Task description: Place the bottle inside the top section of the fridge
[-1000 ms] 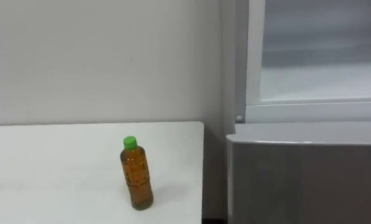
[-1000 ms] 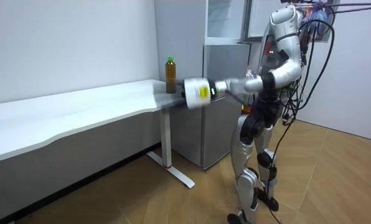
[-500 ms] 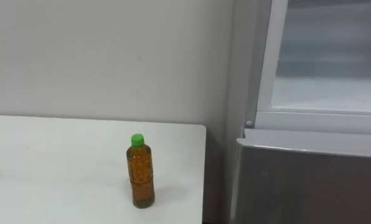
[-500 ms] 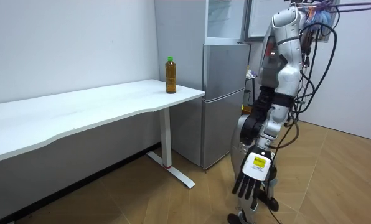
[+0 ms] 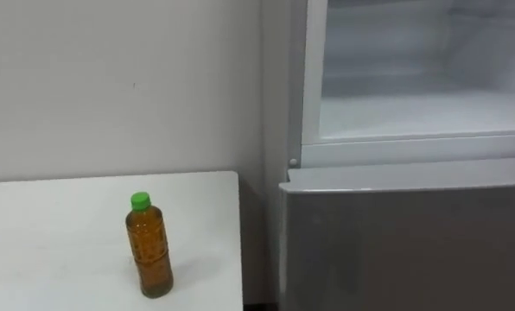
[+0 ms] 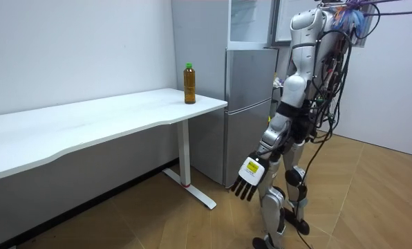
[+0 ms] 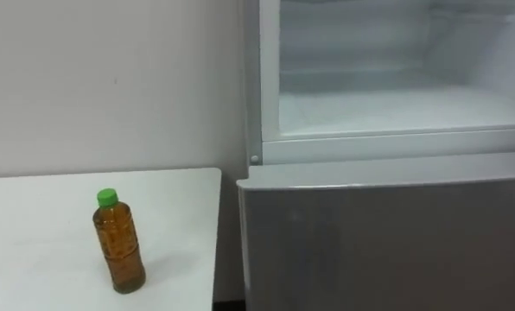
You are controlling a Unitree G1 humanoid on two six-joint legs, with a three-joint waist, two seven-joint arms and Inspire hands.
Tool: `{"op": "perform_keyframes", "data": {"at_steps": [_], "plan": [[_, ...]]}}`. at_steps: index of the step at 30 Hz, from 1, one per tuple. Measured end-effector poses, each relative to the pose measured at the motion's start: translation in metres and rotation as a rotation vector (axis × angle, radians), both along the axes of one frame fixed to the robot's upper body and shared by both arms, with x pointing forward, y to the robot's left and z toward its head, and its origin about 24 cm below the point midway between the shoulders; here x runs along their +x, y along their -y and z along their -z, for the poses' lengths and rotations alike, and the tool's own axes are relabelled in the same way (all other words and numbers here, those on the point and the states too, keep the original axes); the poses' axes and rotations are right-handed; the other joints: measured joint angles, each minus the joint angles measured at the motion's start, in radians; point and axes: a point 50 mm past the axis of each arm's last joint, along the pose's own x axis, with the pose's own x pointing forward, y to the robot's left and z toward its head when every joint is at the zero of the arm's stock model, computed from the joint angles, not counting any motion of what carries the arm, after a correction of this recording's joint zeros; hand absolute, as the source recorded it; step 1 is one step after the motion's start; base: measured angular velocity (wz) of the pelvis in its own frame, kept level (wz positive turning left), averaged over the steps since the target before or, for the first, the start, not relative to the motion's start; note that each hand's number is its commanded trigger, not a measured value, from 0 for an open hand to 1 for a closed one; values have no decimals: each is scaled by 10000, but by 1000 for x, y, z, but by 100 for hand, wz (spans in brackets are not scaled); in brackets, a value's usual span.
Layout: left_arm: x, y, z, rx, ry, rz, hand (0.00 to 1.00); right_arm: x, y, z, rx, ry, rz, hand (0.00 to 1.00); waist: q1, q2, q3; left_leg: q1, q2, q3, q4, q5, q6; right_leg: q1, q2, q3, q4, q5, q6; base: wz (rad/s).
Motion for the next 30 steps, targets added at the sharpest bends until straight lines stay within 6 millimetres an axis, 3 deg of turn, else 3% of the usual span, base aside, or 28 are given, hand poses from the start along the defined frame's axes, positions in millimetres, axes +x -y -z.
{"op": "perform_keyframes", "data": {"at_steps": [12,21,30], "plan": [[3,2,0,-66,52,692,0,10,0,0,-24,138,-451,0,-117,78,23,10,73,-5,-14,-32,-44,88,84,-71,-124,25,-27,0],[-28,12,2,-443,-797,183,0,11,-1,0,36,172,-438,0,-88,136,36,140,172,-2,-50,-77,-117,214,184,-132,-161,40,-53,0],[-36,18,3,-886,-1055,121,0,8,-2,1,112,99,-255,0,56,69,26,175,158,0,-118,-76,-116,309,186,-161,-332,46,-63,0]]}}
